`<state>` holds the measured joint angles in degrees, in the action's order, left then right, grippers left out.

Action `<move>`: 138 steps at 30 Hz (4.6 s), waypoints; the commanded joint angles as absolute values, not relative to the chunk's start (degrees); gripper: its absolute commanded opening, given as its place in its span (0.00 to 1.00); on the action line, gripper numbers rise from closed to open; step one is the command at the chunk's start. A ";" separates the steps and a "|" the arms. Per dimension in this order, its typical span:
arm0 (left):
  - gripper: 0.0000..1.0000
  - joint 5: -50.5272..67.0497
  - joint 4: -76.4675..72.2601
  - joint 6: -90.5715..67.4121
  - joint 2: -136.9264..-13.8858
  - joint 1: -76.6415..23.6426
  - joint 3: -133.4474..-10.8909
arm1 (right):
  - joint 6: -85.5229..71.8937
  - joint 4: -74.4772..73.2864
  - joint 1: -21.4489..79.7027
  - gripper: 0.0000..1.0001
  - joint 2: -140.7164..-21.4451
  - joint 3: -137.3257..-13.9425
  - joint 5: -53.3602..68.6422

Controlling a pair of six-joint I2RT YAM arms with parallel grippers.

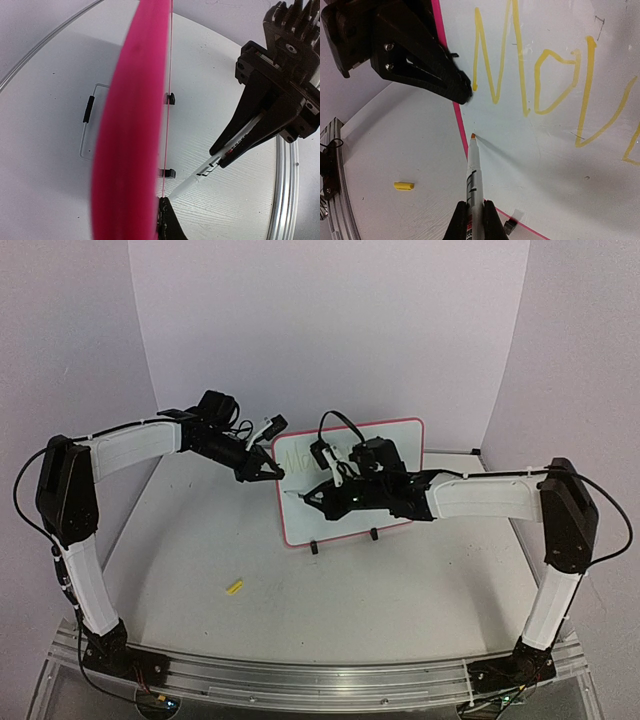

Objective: Write a sentence on the whiteboard

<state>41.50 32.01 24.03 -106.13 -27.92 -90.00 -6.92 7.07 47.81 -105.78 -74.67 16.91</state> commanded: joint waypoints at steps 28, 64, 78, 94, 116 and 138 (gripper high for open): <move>0.00 32.59 34.29 28.76 -105.62 -28.66 -89.39 | -8.96 11.51 47.33 0.00 -102.15 -69.15 21.30; 0.00 32.46 34.24 28.89 -106.00 -28.66 -89.35 | -10.44 15.58 48.25 0.00 -104.25 -71.19 11.82; 0.00 32.70 34.19 28.77 -106.17 -28.68 -89.47 | -10.18 15.70 48.21 0.00 -100.14 -65.96 7.23; 0.00 32.83 34.20 28.75 -106.17 -28.68 -89.48 | -9.58 13.18 48.30 0.00 -105.52 -70.54 11.66; 0.00 32.70 34.19 28.74 -105.82 -28.77 -89.38 | -9.55 13.18 48.45 0.00 -105.33 -71.12 10.92; 0.00 32.75 34.10 28.77 -105.87 -28.75 -89.37 | -10.89 12.79 48.65 0.00 -96.12 -63.33 10.47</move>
<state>40.14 32.03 24.18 -105.71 -28.62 -90.00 -10.63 12.10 48.77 -96.56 -63.59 11.36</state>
